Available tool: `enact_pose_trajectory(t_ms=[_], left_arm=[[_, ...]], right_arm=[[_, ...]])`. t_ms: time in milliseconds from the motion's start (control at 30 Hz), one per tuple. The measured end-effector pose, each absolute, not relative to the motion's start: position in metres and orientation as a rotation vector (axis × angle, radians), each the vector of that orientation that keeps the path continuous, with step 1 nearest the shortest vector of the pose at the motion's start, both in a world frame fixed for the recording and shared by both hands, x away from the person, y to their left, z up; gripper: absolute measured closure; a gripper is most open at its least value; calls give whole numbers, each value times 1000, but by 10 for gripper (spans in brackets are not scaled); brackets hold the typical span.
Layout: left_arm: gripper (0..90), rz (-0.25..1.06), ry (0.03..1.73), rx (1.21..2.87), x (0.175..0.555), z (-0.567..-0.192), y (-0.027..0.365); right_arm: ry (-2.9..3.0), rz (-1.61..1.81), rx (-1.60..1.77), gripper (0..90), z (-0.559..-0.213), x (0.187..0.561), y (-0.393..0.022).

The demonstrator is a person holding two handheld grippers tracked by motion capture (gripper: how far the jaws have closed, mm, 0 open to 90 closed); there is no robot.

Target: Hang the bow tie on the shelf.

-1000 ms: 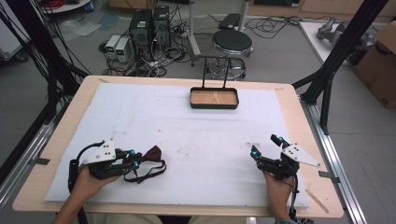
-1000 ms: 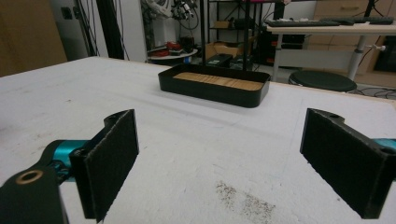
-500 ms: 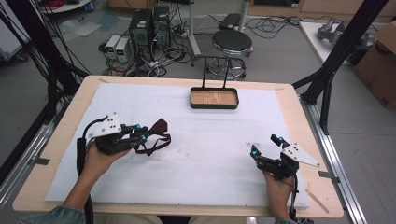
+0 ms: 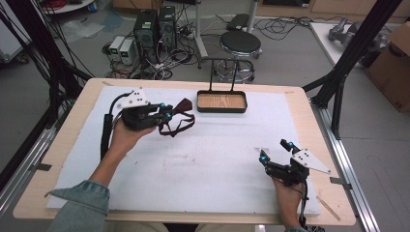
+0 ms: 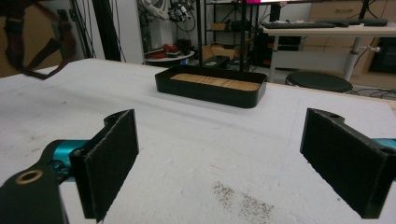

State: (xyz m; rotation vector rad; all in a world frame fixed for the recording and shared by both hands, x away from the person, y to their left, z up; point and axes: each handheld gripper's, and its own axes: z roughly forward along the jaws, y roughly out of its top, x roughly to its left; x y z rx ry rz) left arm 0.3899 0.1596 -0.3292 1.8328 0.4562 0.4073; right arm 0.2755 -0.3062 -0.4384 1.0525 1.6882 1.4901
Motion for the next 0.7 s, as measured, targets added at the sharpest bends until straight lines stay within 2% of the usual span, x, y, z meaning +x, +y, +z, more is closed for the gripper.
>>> enact_pose_trajectory(t_ms=[300, 700], left_arm=[[764, 430, 470, 1823, 430, -308, 137], [765, 478, 523, 1805, 470, -302, 119]], right_arm=[[1702, 1501, 1041, 105, -439, 277, -306], [1708, 1502, 1046, 105, -439, 277, -306]])
